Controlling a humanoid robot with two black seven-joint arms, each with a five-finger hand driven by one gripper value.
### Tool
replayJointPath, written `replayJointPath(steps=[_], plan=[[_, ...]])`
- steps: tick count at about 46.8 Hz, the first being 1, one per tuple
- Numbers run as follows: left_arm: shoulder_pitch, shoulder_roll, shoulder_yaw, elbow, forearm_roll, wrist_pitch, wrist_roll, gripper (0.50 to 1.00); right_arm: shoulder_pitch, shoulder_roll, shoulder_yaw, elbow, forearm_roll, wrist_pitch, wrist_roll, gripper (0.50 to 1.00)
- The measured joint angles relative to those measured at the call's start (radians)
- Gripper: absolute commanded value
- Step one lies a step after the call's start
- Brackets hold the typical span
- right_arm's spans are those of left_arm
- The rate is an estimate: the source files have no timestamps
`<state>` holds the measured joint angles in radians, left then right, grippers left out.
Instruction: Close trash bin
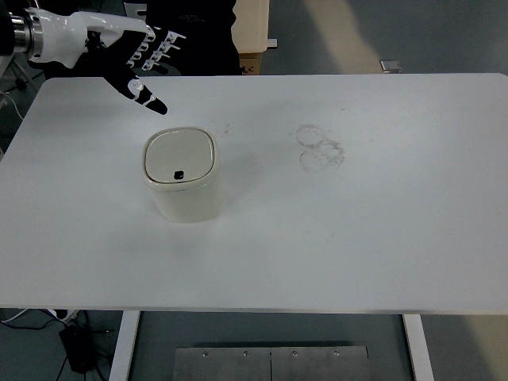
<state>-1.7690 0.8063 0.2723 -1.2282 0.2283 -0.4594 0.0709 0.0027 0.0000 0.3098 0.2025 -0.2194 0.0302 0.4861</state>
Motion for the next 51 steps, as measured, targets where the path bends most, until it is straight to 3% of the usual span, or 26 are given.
replayJointPath(steps=[10, 19, 29, 40, 51], plan=[[0.009, 0.034, -0.076, 0.093, -0.075, 0.0, -0.007, 1.0, 0.0, 0.0, 0.0, 0.0, 0.0, 0.0, 0.0, 0.991], [0.042, 0.023, -0.141, 0.238, -0.207, 0.019, -0.015, 1.0, 0.0, 0.0, 0.0, 0.0, 0.0, 0.0, 0.0, 0.991], [0.1, 0.014, -0.215, 0.329, -0.356, 0.045, -0.072, 1.0, 0.0, 0.0, 0.0, 0.0, 0.0, 0.0, 0.0, 0.991], [0.275, -0.012, -0.35, 0.471, -0.529, 0.05, -0.079, 1.0, 0.0, 0.0, 0.0, 0.0, 0.0, 0.0, 0.0, 0.991], [0.478, -0.113, -0.571, 0.625, -0.551, 0.049, -0.095, 1.0, 0.0, 0.0, 0.0, 0.0, -0.003, 0.0, 0.0, 0.991]])
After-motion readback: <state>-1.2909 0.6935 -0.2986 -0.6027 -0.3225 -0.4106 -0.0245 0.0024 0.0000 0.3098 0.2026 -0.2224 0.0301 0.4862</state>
